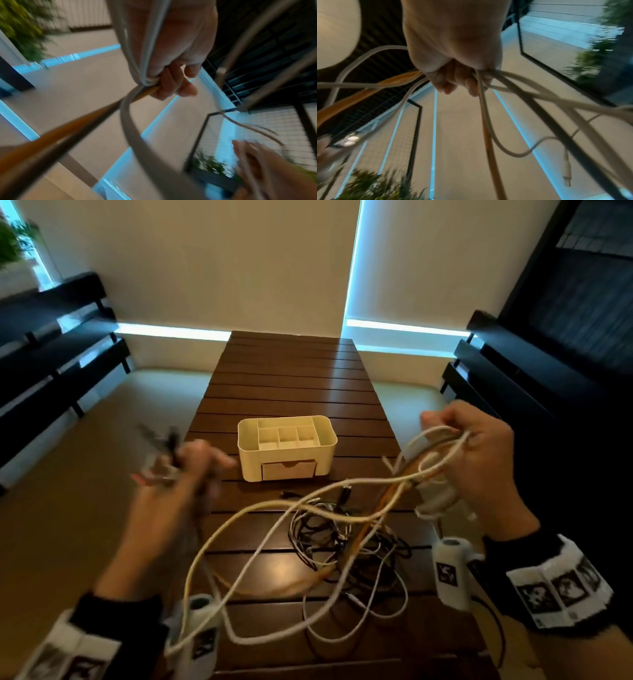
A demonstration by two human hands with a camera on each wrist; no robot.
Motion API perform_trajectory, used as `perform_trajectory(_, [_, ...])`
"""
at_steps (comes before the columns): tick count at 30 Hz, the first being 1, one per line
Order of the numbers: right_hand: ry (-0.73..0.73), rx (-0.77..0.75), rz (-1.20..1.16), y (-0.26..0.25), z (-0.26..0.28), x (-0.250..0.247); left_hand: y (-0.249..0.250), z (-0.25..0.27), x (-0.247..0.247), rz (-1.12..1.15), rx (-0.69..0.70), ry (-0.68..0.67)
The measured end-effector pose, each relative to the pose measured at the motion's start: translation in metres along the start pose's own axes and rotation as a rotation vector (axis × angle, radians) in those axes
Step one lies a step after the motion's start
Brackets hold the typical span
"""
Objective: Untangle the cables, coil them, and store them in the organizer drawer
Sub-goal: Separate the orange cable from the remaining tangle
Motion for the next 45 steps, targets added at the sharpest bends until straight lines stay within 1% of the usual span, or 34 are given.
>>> perform_trajectory(1, [-0.033,-0.061,0.061,-0.015,-0.003,0.013,0.004,0.001,0.024,-0.088,0.004,-0.044])
perform_trajectory(2, [-0.059,-0.112,0.115,-0.027,-0.004,0.023,0.006,0.002,0.049,-0.123,0.031,-0.127])
perform_trajectory(3, [-0.092,-0.160,0.199,-0.038,-0.005,0.034,0.007,0.002,0.068,-0.107,0.029,-0.202])
perform_trajectory(5, [-0.134,-0.240,0.325,-0.051,-0.006,0.051,0.003,0.003,0.098,-0.074,-0.046,-0.404])
perform_trajectory(7, [-0.199,-0.295,0.427,-0.060,-0.003,0.068,0.001,0.008,0.121,-0.098,-0.128,-0.529])
perform_trajectory(8, [-0.223,-0.331,0.468,-0.061,-0.001,0.075,-0.002,0.007,0.125,-0.119,-0.132,-0.529])
perform_trajectory(9, [-0.246,-0.350,0.498,-0.062,0.001,0.080,-0.003,0.004,0.126,-0.164,-0.115,-0.490])
perform_trajectory(12, [-0.308,-0.420,0.525,-0.061,0.009,0.090,-0.009,-0.004,0.115,-0.345,-0.050,-0.294])
perform_trajectory(14, [-0.327,-0.443,0.531,-0.060,0.013,0.091,-0.004,-0.004,0.111,-0.328,0.006,-0.247])
perform_trajectory(16, [-0.362,-0.415,0.476,-0.054,0.016,0.090,-0.004,-0.005,0.104,-0.264,0.033,-0.236])
perform_trajectory(18, [-0.374,-0.362,0.393,-0.040,0.019,0.088,-0.001,-0.004,0.094,-0.249,0.028,-0.225])
perform_trajectory(20, [-0.362,-0.245,0.341,-0.018,0.021,0.083,0.008,-0.003,0.082,-0.184,0.038,-0.180])
perform_trajectory(22, [-0.407,-0.073,0.244,0.007,0.024,0.081,0.022,-0.002,0.070,-0.101,0.074,-0.131])
perform_trajectory(23, [-0.423,-0.023,0.195,0.015,0.026,0.082,0.029,-0.002,0.066,-0.061,0.096,-0.119])
perform_trajectory(25, [-0.415,0.043,0.124,0.029,0.029,0.083,0.037,-0.001,0.062,0.003,0.122,-0.095])
perform_trajectory(27, [-0.435,0.121,0.106,0.046,0.032,0.088,0.042,0.000,0.061,0.053,0.133,-0.081])
perform_trajectory(30, [-0.530,0.238,0.093,0.072,0.045,0.093,0.048,0.000,0.061,0.074,0.171,-0.067])
perform_trajectory(32, [-0.582,0.308,0.041,0.085,0.055,0.093,0.045,-0.002,0.062,0.119,0.158,-0.080])
perform_trajectory(33, [-0.573,0.341,0.015,0.090,0.056,0.090,0.044,-0.003,0.064,0.133,0.144,-0.095])
perform_trajectory(34, [-0.530,0.373,-0.008,0.096,0.053,0.084,0.043,-0.003,0.068,0.136,0.136,-0.121])
perform_trajectory(36, [-0.348,0.438,-0.059,0.110,0.037,0.064,0.035,-0.002,0.077,0.078,0.108,-0.182])
perform_trajectory(38, [-0.159,0.525,-0.167,0.118,0.024,0.042,0.014,0.000,0.088,-0.051,0.063,-0.267])
perform_trajectory(40, [-0.068,0.575,-0.248,0.123,0.023,0.022,-0.017,0.005,0.098,-0.201,0.012,-0.367])
perform_trajectory(42, [-0.080,0.590,-0.270,0.130,0.030,0.005,-0.053,0.014,0.106,-0.321,-0.065,-0.448])
perform_trajectory(43, [-0.115,0.553,-0.182,0.134,0.034,-0.004,-0.069,0.022,0.111,-0.388,-0.087,-0.498])
perform_trajectory(44, [-0.166,0.498,0.002,0.141,0.037,-0.013,-0.083,0.032,0.118,-0.460,-0.088,-0.550])
perform_trajectory(45, [-0.223,0.443,0.239,0.150,0.040,-0.023,-0.094,0.041,0.124,-0.532,-0.083,-0.600])
Point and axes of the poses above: each hand's wrist, its own z-axis away from the middle knuckle, its own x-axis out of the palm, y = z × x, the point moved 8 cm from there along -z, towards the middle knuckle, and after that the axes turned 4 degrees about -z, right-handed, at the moved point
